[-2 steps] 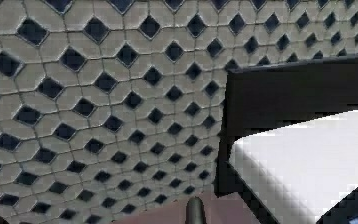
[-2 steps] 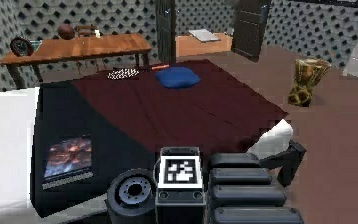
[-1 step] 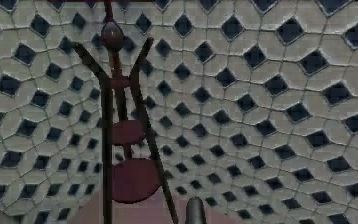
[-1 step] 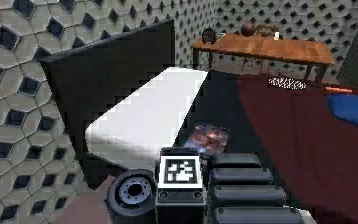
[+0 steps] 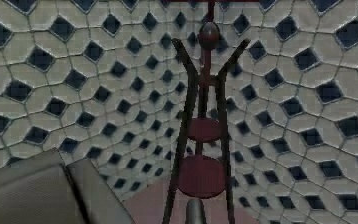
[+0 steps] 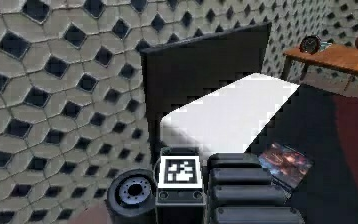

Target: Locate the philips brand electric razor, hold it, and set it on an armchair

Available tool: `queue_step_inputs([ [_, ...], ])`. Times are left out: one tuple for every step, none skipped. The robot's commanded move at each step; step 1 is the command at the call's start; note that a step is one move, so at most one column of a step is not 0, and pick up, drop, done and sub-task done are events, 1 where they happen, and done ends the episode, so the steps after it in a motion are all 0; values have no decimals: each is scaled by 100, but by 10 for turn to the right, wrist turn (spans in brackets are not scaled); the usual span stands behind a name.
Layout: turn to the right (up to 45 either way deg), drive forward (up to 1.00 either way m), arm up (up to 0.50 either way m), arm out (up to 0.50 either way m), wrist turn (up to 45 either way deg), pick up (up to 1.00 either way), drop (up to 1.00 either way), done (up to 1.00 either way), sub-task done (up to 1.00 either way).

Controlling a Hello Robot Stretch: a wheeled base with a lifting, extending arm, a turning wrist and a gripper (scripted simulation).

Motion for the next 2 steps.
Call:
queue_step_inputs([
  [450, 0, 0, 0, 0, 0, 0, 0, 0],
  [420, 0, 0, 0, 0, 0, 0, 0, 0],
])
